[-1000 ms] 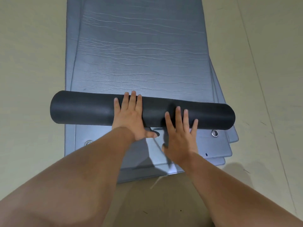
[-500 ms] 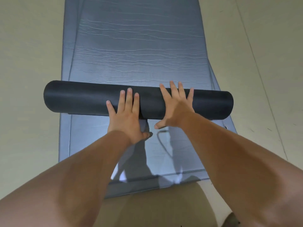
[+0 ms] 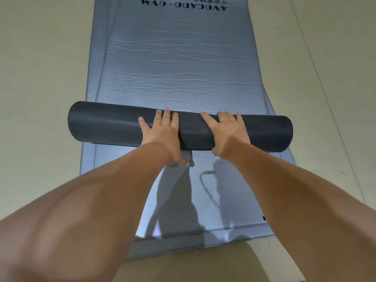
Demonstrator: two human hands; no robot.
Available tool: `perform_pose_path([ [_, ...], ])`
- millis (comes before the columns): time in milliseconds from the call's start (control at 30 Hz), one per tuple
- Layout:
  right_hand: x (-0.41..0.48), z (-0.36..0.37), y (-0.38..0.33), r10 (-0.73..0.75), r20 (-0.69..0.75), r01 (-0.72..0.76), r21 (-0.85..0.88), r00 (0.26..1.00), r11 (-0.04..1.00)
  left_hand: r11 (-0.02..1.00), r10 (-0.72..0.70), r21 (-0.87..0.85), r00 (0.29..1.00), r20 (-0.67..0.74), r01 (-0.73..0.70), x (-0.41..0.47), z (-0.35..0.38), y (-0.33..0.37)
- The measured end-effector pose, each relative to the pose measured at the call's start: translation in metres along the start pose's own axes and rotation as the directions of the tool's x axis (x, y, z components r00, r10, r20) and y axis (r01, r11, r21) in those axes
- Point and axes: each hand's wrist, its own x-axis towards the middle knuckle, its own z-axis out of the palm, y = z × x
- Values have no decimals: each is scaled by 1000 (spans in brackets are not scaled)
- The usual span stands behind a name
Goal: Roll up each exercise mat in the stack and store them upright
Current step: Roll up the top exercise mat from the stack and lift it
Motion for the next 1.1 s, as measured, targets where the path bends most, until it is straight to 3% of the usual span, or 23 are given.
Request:
perform_pose_path([
  [233, -43, -4, -25, -54, 49, 55, -10, 997, 998, 993, -25, -115, 998, 50, 31, -41, 4, -5],
  [467, -107, -9, -70, -128, 303, 103, 97, 944, 990, 997, -30, -59, 987, 159, 40, -113, 35, -11],
  [600, -105, -10, -75, -224, 380, 139, 237, 898, 962, 997, -29, -71, 998, 51, 33, -136, 49, -19],
  [700, -94, -13, -61, -243, 430, 76, 369, 870, 926, 995, 38, -94, 998, -57, -43, -154, 74, -18],
  [800, -94, -7, -56, -214, 426, 64, 339, 879, 939, 991, 46, -126, 998, -31, -50, -153, 89, -19],
  [933, -113, 4, -62, -129, 292, 34, 309, 948, 950, 996, 44, -83, 999, 3, -44, -134, 87, -18],
  [1033, -146, 20, -73, -36, -18, 40, 291, 999, 956, 995, 47, -85, 999, 13, -46, -112, 74, -18],
  [1100, -167, 39, -83, 2, -181, 45, 254, 983, 966, 992, 55, -118, 998, 44, -50, -93, 59, -20],
])
